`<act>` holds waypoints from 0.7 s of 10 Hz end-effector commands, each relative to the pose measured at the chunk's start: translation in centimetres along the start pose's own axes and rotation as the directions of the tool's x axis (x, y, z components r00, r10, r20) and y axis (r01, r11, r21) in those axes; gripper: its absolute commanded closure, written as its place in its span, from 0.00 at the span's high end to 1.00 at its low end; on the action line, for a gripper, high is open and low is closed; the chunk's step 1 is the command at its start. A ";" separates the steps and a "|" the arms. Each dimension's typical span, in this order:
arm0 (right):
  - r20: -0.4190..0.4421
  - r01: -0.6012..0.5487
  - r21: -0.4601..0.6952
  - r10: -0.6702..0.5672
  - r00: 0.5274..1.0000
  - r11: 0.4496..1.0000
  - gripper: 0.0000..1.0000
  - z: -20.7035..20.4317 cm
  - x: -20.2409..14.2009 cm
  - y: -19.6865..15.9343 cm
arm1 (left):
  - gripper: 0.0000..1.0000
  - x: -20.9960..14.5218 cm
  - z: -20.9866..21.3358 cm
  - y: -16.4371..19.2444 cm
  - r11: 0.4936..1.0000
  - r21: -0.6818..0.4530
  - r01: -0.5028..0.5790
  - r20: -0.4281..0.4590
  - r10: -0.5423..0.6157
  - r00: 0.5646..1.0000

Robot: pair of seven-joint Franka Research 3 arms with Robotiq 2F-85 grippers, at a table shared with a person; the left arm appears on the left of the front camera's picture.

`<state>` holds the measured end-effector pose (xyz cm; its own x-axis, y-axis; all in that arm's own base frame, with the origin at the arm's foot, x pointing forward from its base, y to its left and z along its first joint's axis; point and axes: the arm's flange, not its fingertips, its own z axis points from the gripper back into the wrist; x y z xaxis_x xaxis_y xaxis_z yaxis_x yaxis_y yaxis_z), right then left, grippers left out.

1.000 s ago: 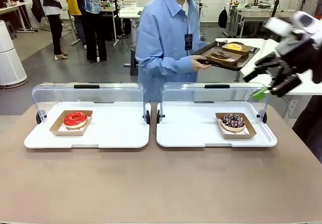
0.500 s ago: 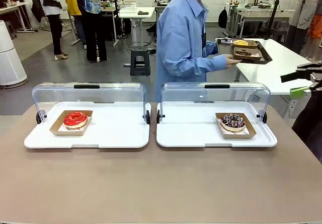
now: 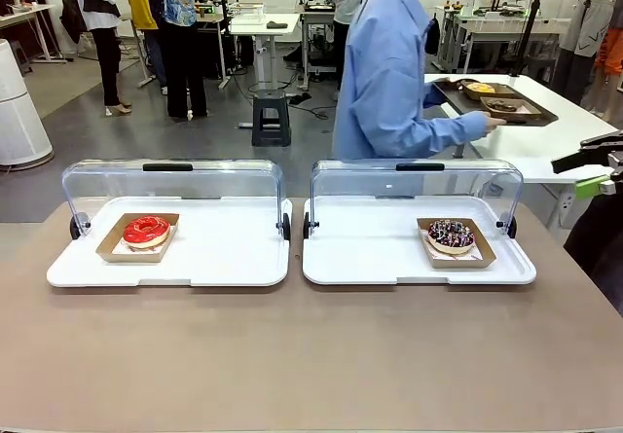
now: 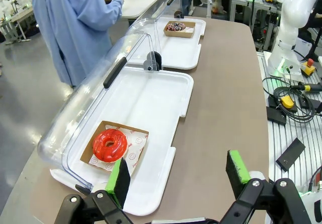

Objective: Provide the desired donut to the person.
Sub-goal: Place the picked Paper togo box onto the Handle tray extended by the person.

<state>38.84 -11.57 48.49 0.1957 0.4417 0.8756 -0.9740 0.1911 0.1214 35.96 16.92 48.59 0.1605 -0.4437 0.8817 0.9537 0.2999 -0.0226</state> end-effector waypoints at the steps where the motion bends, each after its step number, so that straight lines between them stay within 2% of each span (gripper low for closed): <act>1: -0.033 0.018 0.019 -0.018 0.999 1.000 1.00 0.4 0.2 -0.6 | 1.00 0.1 0.1 -0.1 1.000 0.007 0.007 0.026 -0.007 1.000; 2: -0.012 -0.010 0.003 0.011 1.000 1.000 1.00 -0.4 0.7 -0.6 | 1.00 0.1 0.1 -0.1 1.000 0.007 0.007 0.026 -0.007 1.000; 7: -0.009 0.005 0.005 -0.005 1.000 1.000 1.00 0.0 -0.1 -0.5 | 1.00 0.1 0.1 -0.1 1.000 0.007 0.007 0.026 -0.007 1.000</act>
<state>39.45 -11.75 48.47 0.2030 0.4538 0.8677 -0.9729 0.1934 0.1264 35.96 16.92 48.59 0.1604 -0.4438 0.8817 0.9537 0.2998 -0.0227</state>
